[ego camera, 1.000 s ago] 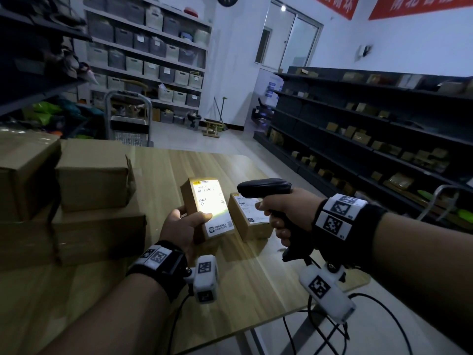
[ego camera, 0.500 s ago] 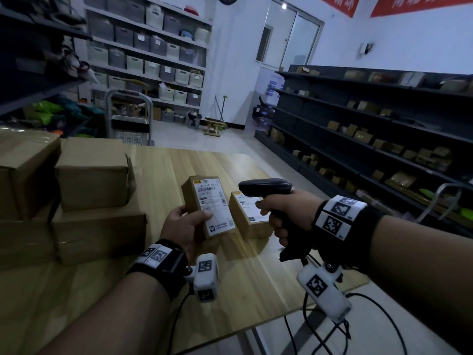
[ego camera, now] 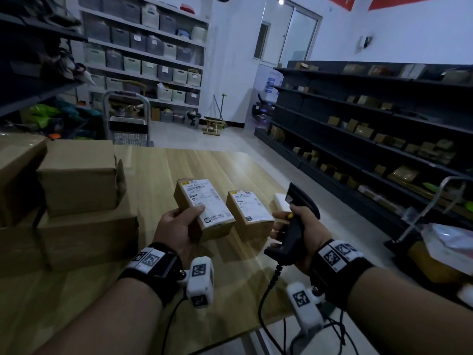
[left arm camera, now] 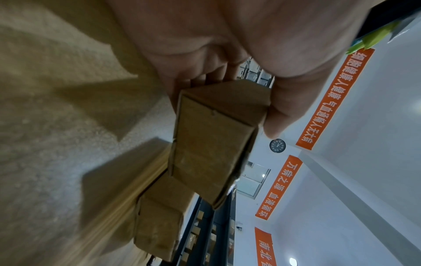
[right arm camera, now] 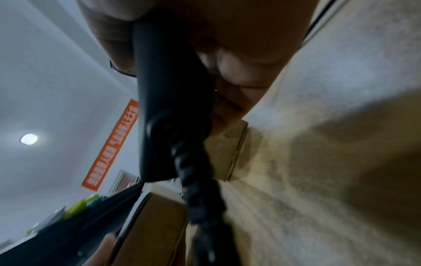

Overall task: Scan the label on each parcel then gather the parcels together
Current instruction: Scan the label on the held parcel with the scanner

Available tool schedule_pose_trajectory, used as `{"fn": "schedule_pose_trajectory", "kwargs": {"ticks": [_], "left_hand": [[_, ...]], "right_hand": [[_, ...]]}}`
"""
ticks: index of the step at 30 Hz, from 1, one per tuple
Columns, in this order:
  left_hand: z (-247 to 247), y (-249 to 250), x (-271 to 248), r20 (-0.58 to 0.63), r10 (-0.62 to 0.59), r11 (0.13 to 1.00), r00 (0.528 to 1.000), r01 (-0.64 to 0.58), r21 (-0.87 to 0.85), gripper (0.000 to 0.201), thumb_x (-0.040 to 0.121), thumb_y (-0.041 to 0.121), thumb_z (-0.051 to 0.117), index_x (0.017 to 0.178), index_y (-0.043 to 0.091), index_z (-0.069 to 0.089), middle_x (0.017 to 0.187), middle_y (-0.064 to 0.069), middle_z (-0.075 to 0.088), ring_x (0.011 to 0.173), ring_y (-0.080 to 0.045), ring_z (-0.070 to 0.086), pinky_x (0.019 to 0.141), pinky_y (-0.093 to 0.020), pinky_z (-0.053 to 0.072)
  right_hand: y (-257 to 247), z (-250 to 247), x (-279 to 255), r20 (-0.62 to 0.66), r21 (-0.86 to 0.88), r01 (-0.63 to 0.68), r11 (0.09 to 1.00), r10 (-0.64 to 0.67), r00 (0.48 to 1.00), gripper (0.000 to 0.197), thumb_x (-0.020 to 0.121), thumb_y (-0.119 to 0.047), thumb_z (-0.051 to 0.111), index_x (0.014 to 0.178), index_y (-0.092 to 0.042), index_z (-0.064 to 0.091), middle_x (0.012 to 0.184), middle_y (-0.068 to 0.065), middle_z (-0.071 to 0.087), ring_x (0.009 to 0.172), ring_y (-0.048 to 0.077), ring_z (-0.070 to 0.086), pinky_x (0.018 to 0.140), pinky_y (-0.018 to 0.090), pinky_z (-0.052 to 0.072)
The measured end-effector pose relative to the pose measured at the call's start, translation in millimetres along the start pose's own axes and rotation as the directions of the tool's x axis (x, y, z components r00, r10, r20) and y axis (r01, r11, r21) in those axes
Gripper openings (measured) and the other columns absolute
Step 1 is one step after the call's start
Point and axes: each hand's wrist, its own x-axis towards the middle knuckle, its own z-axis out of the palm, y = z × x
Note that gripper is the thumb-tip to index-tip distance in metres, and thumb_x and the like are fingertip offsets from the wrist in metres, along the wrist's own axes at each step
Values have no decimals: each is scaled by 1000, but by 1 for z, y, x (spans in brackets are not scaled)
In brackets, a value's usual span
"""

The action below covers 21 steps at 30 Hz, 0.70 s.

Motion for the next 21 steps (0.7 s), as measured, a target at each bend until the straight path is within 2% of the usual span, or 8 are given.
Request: {"fn": "schedule_pose_trajectory", "kwargs": {"ticks": [5,8,10,11,13,14,19,21], "left_hand": [[-1,-2,1,-11,23,1000,1000,-23,-2,35,96,9,79,128,-3,73,106,-24,83,86,-37,83,56,-35,64],[-3,-4,1,14,12,1000,1000,-12,10,28,97,12,79,120,-4,75,98,-22,84,74,-31,83,54,-33,64],[-5,-6,4,21,8,1000,1000,-8,18,34,95,14,81,123,-5,75,105,-25,83,86,-36,84,67,-43,70],[-7,-7,7,20,11,1000,1000,-12,15,41,93,16,83,126,-6,73,111,-27,82,97,-41,82,83,-51,70],[-10,-11,12,28,34,999,999,-34,-2,63,80,21,93,131,-8,71,119,-31,79,119,-52,74,114,-64,53],[-9,-12,12,32,54,998,998,-55,8,71,74,24,97,131,-8,71,121,-33,78,125,-55,69,119,-67,44],[-12,-14,12,44,73,996,996,-75,46,65,82,26,90,133,-9,70,125,-33,76,127,-52,70,122,-68,42],[-10,-16,6,16,87,995,996,-88,40,65,85,23,91,136,-9,67,125,-32,77,124,-50,72,117,-64,50]], "right_hand": [[16,-10,11,-57,217,-35,975,48,997,36,101,-38,59,91,-4,66,72,7,54,67,25,51,69,37,44],[26,-21,20,-86,314,-32,949,62,994,33,100,-36,63,89,-5,66,71,8,56,65,24,57,76,41,51],[29,-32,27,-90,383,-36,923,76,993,32,96,-39,66,91,-8,68,72,7,57,64,23,59,78,43,55],[30,-36,29,-93,422,-29,906,76,993,31,95,-41,68,92,-9,68,74,7,56,65,23,58,77,42,54],[30,-39,33,-93,458,-21,889,71,993,32,93,-42,70,96,-11,67,75,7,54,68,23,55,76,40,51],[30,-39,34,-82,458,-26,889,71,994,32,93,-42,70,97,-11,67,75,7,53,68,23,54,76,40,49],[31,-46,39,-45,471,-52,881,83,996,30,92,-41,72,102,-13,68,72,4,55,67,21,54,76,40,48],[31,-48,41,-31,477,-61,877,86,996,31,93,-42,72,104,-14,68,72,2,54,67,20,53,75,40,48]]}}
